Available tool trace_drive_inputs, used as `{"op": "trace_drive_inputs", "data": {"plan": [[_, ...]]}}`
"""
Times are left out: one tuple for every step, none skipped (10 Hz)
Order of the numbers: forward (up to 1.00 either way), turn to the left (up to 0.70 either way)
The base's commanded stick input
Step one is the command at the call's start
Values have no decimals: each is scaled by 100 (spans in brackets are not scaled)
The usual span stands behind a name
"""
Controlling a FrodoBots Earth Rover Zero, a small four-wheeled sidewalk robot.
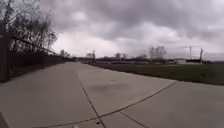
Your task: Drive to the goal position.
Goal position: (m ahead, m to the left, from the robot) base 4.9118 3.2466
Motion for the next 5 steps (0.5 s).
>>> {"op": "trace_drive_inputs", "data": {"plan": [[0,100],[0,100],[0,100],[0,100],[0,100]]}}
